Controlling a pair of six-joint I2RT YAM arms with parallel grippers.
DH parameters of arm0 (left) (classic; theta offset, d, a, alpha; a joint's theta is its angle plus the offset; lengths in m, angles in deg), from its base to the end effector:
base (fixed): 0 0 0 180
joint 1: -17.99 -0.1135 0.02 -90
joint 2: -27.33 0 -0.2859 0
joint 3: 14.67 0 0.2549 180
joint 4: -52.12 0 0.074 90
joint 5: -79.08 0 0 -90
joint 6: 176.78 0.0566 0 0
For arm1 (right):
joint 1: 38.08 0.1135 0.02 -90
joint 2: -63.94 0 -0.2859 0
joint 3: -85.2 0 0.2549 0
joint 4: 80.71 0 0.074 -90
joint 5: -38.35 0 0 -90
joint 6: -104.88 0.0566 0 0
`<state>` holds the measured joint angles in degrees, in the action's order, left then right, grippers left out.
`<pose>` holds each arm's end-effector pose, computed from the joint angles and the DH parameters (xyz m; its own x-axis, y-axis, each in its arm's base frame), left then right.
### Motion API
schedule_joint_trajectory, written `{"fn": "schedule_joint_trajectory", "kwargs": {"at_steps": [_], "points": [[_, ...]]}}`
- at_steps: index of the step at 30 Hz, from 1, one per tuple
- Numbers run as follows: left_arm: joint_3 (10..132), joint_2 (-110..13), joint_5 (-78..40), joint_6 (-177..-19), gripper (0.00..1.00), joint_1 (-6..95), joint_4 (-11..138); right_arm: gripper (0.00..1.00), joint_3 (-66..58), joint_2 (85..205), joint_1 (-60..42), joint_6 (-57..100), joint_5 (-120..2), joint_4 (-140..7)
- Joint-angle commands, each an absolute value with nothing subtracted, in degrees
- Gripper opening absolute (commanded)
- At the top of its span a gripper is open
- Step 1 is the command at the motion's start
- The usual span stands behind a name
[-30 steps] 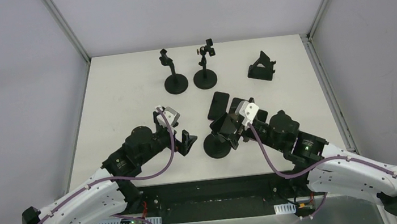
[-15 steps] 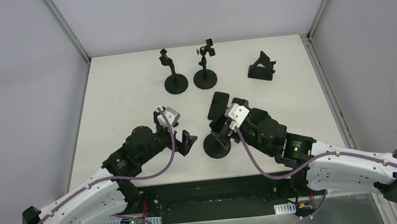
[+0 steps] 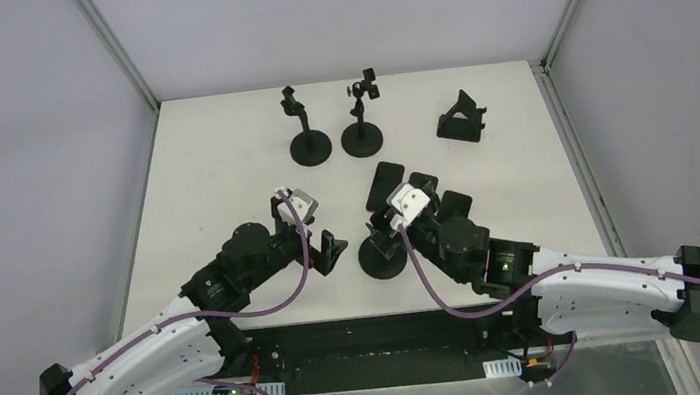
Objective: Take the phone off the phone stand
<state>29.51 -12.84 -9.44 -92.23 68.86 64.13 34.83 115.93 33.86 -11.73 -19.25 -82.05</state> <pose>0.1180 -0.1427 0.2976 -0.1596 0.0457 -0.9861 0.7475 0.6580 -0.0905 0.0972 0.2003 0.3310 0.2838 -0.3496 -0.8929 -0.5699 0.6874 -0.4503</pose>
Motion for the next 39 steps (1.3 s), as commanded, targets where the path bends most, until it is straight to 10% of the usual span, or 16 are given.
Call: {"fn": "schedule_joint_trajectory", "kwargs": {"at_steps": [1,11,20,39], "points": [[29.39,-12.52,-10.15,-92.54,0.99,68.24,61.78,0.88,31.38,115.47,34.05,-10.16,-15.42,-84.58],[32.55,-17.88,-17.58,-93.32,0.99,68.21,56.98,0.19,33.31,110.71,32.99,-2.87,-22.48,-80.92],[29.42,-22.81,-33.06,-92.21,0.99,68.87,39.31,0.00,37.14,106.61,28.06,5.52,-34.03,-85.77],[26.17,-29.04,-35.04,-95.41,0.99,70.37,27.89,0.00,45.25,102.50,24.12,6.10,-46.96,-95.38]]}}
